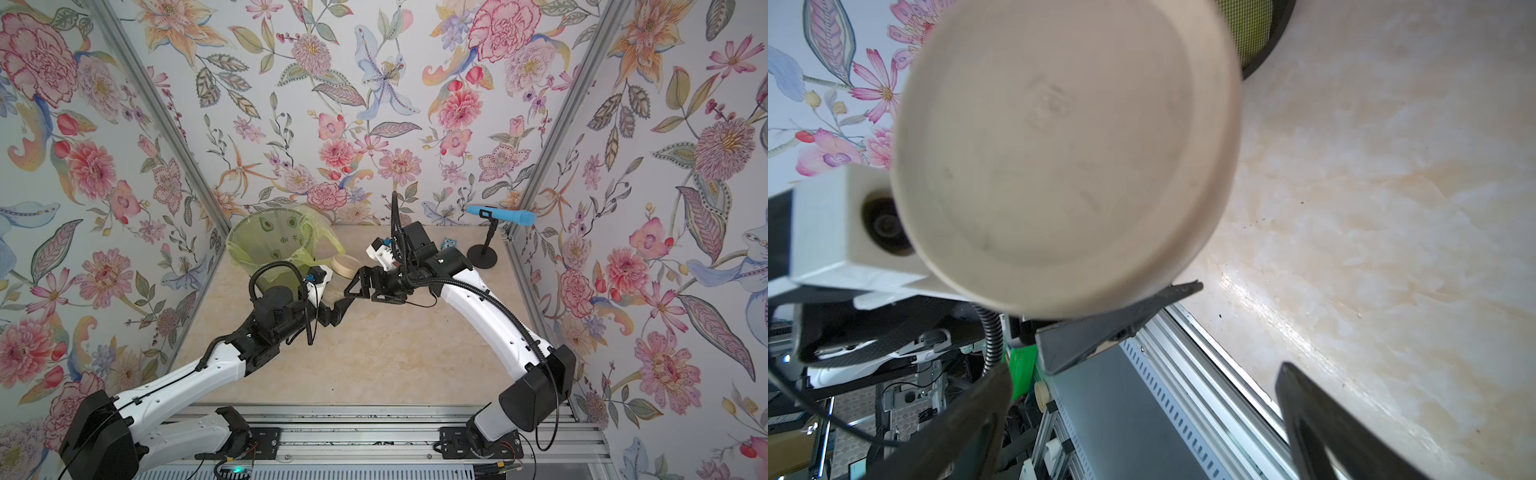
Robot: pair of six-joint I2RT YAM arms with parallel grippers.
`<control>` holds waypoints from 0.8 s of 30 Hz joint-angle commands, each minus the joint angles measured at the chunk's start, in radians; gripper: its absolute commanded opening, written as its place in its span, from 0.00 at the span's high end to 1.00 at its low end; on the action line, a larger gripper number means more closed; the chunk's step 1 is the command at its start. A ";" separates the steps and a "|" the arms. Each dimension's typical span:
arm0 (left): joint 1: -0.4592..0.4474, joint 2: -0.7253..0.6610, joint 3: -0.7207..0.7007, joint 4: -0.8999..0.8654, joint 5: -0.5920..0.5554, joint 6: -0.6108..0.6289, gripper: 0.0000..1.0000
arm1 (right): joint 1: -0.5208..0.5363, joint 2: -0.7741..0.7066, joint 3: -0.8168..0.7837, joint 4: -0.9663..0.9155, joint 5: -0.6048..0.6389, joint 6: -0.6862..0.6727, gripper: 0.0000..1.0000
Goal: Empty moldy rice from jars
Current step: Open the lid of the jar.
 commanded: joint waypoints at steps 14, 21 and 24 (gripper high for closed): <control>0.007 -0.046 0.137 -0.078 -0.014 -0.190 1.00 | 0.079 -0.017 0.004 0.313 0.225 0.099 0.00; 0.006 -0.058 0.126 -0.092 -0.021 -0.224 1.00 | 0.095 0.049 0.081 0.313 0.265 0.097 0.00; 0.006 -0.058 0.119 -0.082 -0.023 -0.226 1.00 | 0.102 0.076 0.111 0.312 0.288 0.102 0.00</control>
